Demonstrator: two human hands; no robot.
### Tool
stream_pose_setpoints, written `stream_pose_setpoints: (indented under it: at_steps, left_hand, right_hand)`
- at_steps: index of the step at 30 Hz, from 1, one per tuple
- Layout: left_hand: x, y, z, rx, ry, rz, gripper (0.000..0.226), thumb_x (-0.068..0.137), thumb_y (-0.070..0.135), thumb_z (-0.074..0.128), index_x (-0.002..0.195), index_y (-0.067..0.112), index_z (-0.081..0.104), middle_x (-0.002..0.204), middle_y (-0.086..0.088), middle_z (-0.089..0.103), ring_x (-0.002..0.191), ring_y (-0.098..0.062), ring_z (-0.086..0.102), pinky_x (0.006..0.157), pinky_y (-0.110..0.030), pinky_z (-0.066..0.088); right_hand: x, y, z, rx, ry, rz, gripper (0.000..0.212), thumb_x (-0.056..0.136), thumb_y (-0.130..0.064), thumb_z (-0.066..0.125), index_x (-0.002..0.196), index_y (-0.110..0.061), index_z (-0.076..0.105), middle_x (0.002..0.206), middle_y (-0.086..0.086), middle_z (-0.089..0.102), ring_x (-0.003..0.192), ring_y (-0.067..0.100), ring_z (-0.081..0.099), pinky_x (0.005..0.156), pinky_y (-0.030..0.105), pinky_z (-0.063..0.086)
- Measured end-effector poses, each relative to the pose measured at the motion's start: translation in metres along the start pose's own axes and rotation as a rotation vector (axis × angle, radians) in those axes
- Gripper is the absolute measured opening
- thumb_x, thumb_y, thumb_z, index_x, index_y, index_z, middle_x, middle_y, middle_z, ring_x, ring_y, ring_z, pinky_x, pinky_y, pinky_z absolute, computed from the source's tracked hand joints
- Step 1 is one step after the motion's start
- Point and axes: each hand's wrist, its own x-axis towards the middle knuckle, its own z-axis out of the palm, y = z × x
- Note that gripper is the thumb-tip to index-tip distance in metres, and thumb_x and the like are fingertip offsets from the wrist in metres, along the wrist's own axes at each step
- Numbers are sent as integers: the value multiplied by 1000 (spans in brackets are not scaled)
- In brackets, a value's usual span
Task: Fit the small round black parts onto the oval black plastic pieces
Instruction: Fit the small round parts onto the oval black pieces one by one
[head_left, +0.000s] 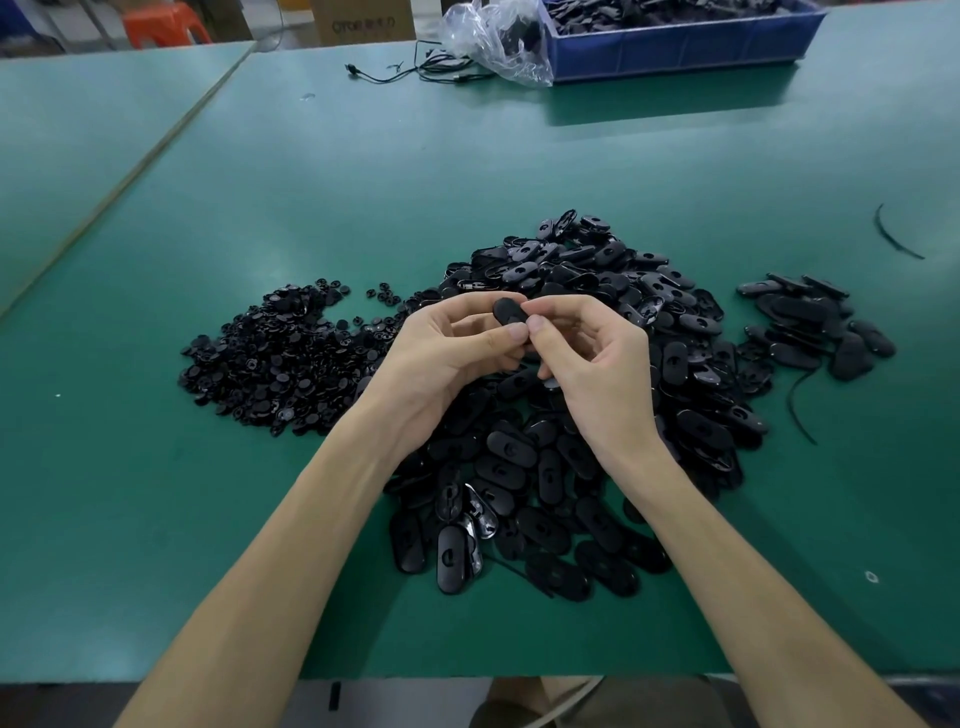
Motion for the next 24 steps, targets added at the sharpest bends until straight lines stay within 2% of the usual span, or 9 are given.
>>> stream_pose_setpoints:
  at_steps: [4,14,19,24]
  left_hand:
    - [0,2,-2,-23,-25,-33,38,78,7,81,115,5,74,97,-15,64,82,-19,67,87,-30,59]
    - [0,6,-2,-118,-93,-104,27,81,2,74,107,10,75,89,-6,64,72,-14,63,75,-23,57]
    - [-1,6,3,-185,-99,-153,23,84,1,69,101,15,76,87,-2,65,71,-12,56,71,-21,54]
    - [0,5,3,-167,-91,-114,23,89,0,67,107,12,73,91,-2,65,76,-13,55,73,-21,55]
  right_hand:
    - [0,-1,1,2,-16,-12,13,99,-9,69,103,-18,77,91,-4,77,75,5,68,69,20,53]
    - [-1,0,1,27,-48,-34,15,99,-6,67,103,-17,76,93,-5,77,79,7,69,73,24,55]
    - [-2,0,1,44,-57,-40,15,99,-4,67,103,-15,76,90,-6,76,74,5,66,69,20,53]
    - [-3,-2,1,76,-53,-24,15,99,-4,67,103,-15,77,87,-6,76,69,5,66,61,17,53]
